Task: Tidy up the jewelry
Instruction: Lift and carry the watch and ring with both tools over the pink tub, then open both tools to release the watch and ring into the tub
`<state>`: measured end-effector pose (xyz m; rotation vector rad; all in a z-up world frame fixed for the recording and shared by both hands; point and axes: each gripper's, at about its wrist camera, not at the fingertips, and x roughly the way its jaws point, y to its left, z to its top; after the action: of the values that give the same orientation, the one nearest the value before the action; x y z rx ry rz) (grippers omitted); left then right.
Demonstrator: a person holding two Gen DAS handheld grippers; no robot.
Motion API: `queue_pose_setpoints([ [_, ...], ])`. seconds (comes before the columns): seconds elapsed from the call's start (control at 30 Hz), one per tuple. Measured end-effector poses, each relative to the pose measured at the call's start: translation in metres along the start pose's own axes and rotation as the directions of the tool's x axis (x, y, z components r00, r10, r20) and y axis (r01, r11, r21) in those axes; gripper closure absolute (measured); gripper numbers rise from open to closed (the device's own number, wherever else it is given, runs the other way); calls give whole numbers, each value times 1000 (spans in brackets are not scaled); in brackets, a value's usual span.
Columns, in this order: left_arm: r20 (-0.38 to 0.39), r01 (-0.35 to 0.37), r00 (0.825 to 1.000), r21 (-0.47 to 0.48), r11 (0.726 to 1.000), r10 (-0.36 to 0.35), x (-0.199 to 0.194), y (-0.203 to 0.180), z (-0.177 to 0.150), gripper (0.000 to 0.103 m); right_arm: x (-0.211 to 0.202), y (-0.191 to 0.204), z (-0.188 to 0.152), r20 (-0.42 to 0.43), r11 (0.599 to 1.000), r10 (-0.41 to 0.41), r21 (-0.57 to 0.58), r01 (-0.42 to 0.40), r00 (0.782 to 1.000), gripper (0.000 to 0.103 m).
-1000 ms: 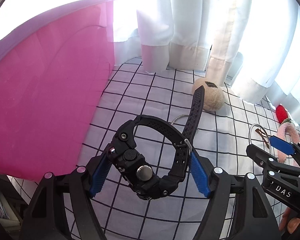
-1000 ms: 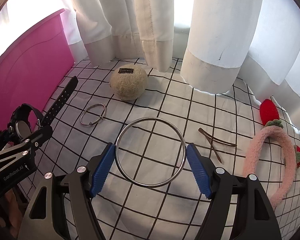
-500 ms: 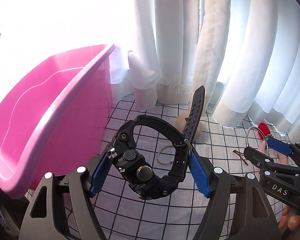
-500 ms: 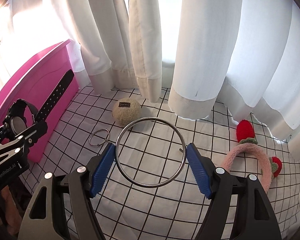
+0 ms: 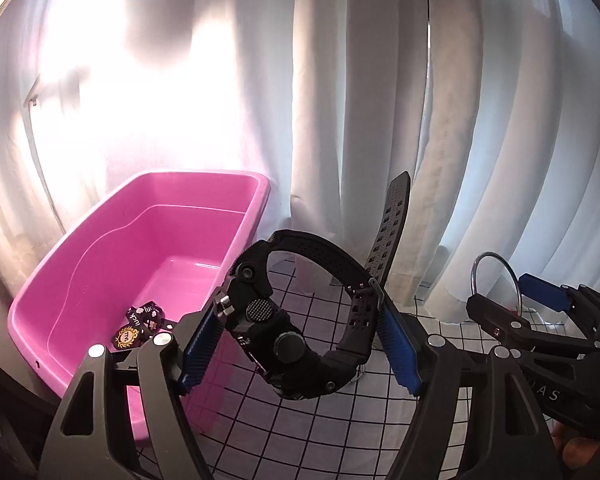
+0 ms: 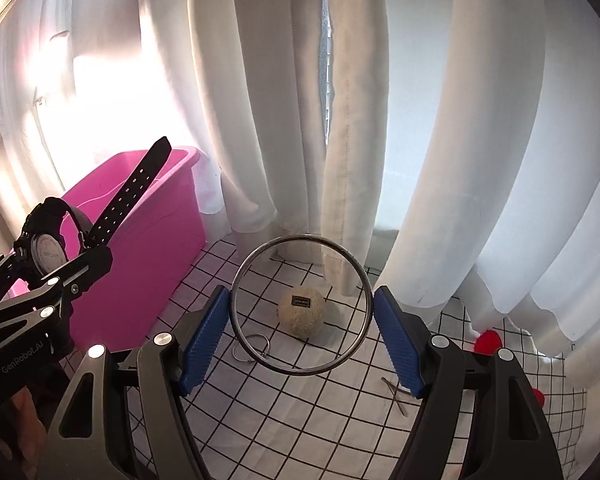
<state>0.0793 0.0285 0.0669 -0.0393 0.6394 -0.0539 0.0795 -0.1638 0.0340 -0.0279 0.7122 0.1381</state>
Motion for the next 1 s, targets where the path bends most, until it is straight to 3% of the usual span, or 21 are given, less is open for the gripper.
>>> queue_pose_setpoints([
  [0.23, 50, -83, 995, -55, 995, 86, -16, 48, 23, 33, 6, 54, 39, 47, 994, 84, -80, -80, 995, 32],
  [0.4, 45, -168, 984, -100, 981, 173, -20, 93, 32, 33, 21, 102, 61, 56, 981, 144, -141, -135, 988, 32],
  [0.7, -13, -284, 958, -164, 945, 286, -5, 171, 33, 33, 57, 180, 88, 14, 956, 229, -189, -222, 973, 32],
  [1.0, -94, -318, 948, -208, 925, 305, 25, 225, 23, 33, 110, 239, 98, -80, 945, 233, -215, -245, 969, 32],
])
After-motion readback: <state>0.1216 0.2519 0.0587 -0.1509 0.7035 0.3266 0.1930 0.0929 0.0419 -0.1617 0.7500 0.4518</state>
